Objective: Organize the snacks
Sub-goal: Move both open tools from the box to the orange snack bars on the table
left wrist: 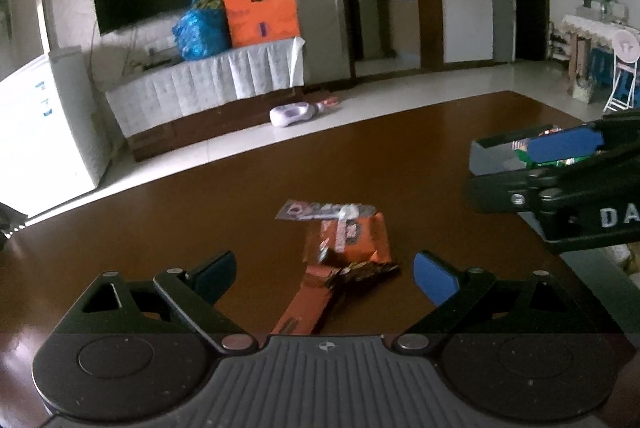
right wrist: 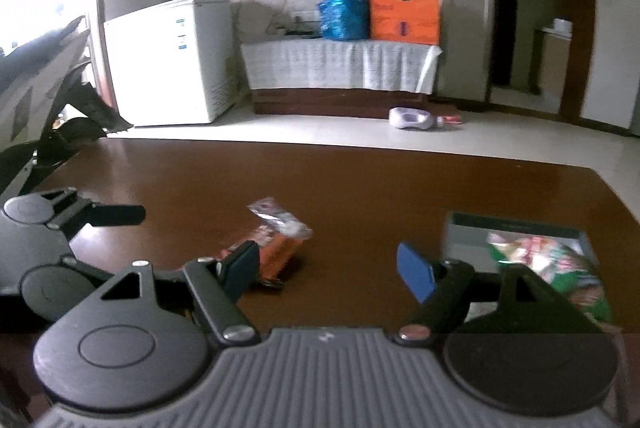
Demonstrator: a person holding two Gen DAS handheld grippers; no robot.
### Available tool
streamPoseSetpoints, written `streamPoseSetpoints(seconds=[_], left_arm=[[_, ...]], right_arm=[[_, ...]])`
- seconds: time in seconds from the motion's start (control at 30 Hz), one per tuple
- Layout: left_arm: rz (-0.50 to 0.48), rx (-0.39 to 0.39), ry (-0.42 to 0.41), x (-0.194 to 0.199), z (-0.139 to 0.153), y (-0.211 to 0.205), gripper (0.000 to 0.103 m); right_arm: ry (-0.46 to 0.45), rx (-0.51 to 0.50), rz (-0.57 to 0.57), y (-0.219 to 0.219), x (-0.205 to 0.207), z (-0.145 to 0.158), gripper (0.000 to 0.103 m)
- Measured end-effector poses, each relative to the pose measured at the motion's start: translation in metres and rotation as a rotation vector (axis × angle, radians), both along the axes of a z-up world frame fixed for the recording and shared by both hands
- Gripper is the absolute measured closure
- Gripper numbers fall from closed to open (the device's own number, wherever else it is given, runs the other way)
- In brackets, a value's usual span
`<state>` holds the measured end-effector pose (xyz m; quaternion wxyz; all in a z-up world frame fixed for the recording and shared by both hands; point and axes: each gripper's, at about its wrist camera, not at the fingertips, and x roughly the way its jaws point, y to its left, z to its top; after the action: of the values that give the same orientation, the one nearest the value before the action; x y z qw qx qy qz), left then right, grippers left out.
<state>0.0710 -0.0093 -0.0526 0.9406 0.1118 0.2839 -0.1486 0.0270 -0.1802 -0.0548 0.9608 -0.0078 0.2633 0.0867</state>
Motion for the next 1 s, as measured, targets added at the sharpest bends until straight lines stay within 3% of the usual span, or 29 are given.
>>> streamPoseSetpoints(seconds=[0.17,0.37,0.63,0.87,1.0], left_arm=[[0.004,0.005,0.027,0.002,-0.005,0.009,0.007],[0.004,-0.021,0.101,0.012,-0.016,0.021,0.020],[0.006,-0.055,0.161,0.024,-0.027,0.030,0.024],[0.000,-0.097,0.215,0.033,-0.038,0.035,0.040],[-0.007,-0.089,0.200,0.033,-0.040,0.034,0.046]], right_arm=[[0.017,-0.018,0.031,0.023,0.017,-0.003,0.026],[0.036,-0.050,0.103,0.040,0.041,-0.011,0.026],[0.098,-0.125,0.193,0.050,0.075,-0.033,0.026],[0.124,-0.166,0.236,0.060,0.091,-0.047,0.026],[0.132,-0.171,0.243,0.062,0.095,-0.050,0.026]])
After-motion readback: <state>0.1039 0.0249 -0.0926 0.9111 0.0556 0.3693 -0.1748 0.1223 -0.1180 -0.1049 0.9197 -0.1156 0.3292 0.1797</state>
